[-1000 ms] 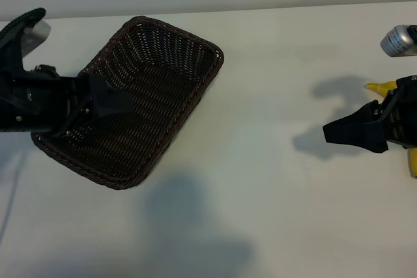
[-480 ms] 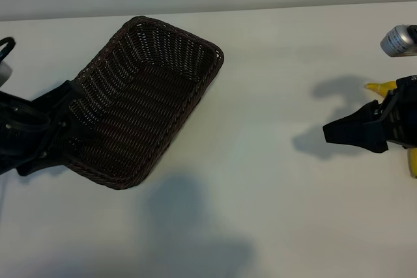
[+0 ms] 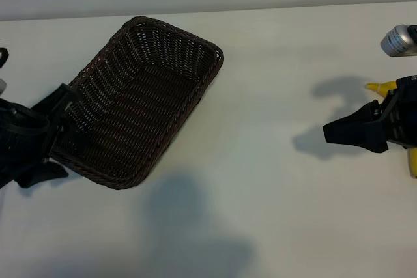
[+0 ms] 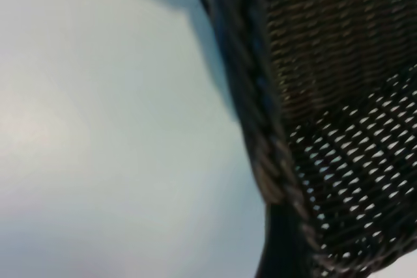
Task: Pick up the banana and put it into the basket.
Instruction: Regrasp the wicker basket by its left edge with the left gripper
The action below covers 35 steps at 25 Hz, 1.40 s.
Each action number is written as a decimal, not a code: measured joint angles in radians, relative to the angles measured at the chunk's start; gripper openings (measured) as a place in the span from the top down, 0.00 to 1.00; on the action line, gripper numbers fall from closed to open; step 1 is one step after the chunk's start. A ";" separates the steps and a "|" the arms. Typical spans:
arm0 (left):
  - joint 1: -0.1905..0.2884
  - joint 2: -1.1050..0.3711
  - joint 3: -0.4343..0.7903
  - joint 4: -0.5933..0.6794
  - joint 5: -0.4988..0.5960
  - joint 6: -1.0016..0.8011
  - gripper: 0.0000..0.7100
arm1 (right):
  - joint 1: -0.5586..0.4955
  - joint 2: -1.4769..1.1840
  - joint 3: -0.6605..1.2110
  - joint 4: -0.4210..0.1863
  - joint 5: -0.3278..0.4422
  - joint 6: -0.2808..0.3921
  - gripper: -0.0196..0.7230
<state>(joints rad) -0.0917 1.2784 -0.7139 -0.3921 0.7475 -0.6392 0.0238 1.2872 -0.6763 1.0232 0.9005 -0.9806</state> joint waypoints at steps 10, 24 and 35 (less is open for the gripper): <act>0.000 0.081 0.000 0.079 0.000 -0.054 0.27 | 0.000 0.000 0.000 0.000 0.000 0.000 0.22; 0.000 0.239 0.000 0.069 -0.184 -0.136 0.27 | 0.000 0.000 0.000 0.000 0.000 0.000 0.22; 0.000 0.362 0.000 0.069 -0.243 -0.176 0.30 | 0.000 0.000 0.000 0.000 -0.003 0.000 0.22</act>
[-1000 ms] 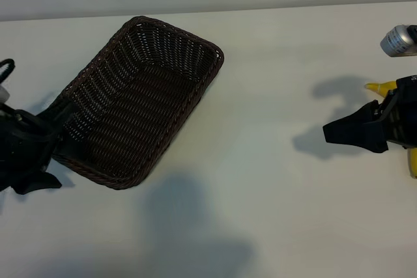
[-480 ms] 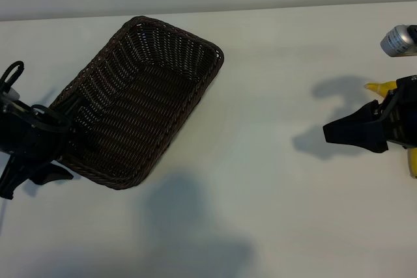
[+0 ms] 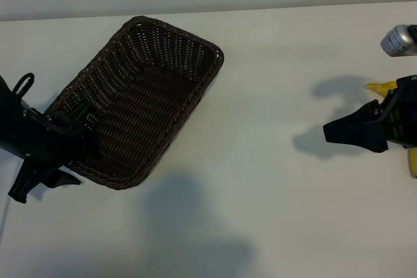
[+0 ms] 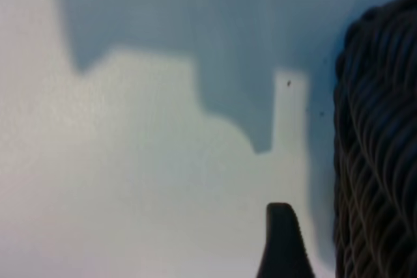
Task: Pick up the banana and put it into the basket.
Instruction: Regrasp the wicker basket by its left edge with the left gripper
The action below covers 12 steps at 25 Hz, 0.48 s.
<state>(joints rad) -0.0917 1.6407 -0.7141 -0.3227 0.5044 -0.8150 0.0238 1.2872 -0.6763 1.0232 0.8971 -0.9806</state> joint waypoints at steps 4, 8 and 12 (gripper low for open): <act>0.000 0.010 -0.001 0.002 -0.004 -0.014 0.44 | 0.000 0.000 0.000 0.000 -0.001 0.000 0.22; 0.000 0.014 -0.001 -0.008 -0.020 -0.018 0.70 | 0.000 0.000 0.000 0.000 -0.001 0.000 0.22; 0.000 0.014 -0.001 -0.011 -0.024 -0.017 0.76 | 0.000 0.000 0.000 0.000 -0.001 0.000 0.22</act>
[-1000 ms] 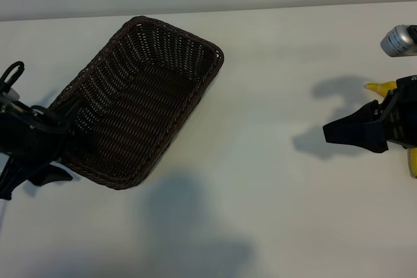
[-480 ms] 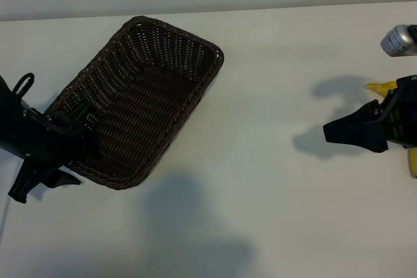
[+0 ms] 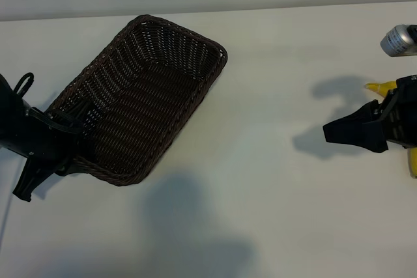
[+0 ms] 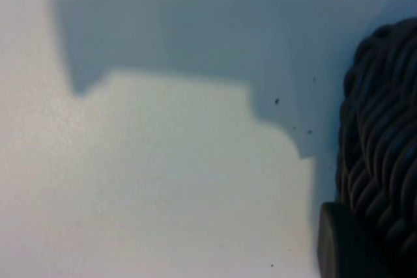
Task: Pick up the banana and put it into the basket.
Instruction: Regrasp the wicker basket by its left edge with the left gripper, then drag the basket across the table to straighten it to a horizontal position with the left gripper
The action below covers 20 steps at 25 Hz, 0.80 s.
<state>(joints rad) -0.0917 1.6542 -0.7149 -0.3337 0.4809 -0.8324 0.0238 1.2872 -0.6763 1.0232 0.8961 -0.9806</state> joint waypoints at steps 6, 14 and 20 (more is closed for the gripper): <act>0.000 0.000 0.000 -0.001 0.000 0.003 0.76 | 0.000 0.000 0.000 0.000 0.000 0.000 0.22; 0.000 -0.074 0.000 0.003 0.016 0.022 0.77 | 0.000 0.000 0.000 0.000 0.000 0.000 0.22; 0.000 -0.144 0.000 -0.033 0.042 0.065 0.77 | 0.000 0.000 0.000 0.000 -0.001 0.000 0.22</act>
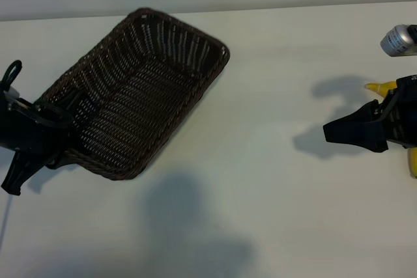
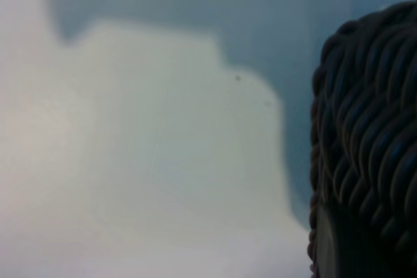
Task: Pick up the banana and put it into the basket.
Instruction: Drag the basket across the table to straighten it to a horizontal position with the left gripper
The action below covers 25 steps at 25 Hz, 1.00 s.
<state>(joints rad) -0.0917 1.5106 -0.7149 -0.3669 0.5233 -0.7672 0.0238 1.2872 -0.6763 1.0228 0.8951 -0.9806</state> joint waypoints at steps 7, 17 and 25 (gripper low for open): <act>0.000 -0.012 -0.050 -0.130 0.031 0.241 0.77 | 0.000 0.000 0.000 0.000 -0.002 0.000 0.22; 0.000 0.160 -0.378 -0.004 0.320 0.502 0.77 | 0.000 0.000 0.000 0.000 -0.002 0.000 0.22; -0.012 0.389 -0.739 0.022 0.592 0.733 0.77 | 0.000 0.000 0.000 0.000 -0.003 0.000 0.22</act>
<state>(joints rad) -0.1038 1.9001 -1.4544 -0.3448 1.1151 -0.0341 0.0238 1.2872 -0.6763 1.0228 0.8920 -0.9806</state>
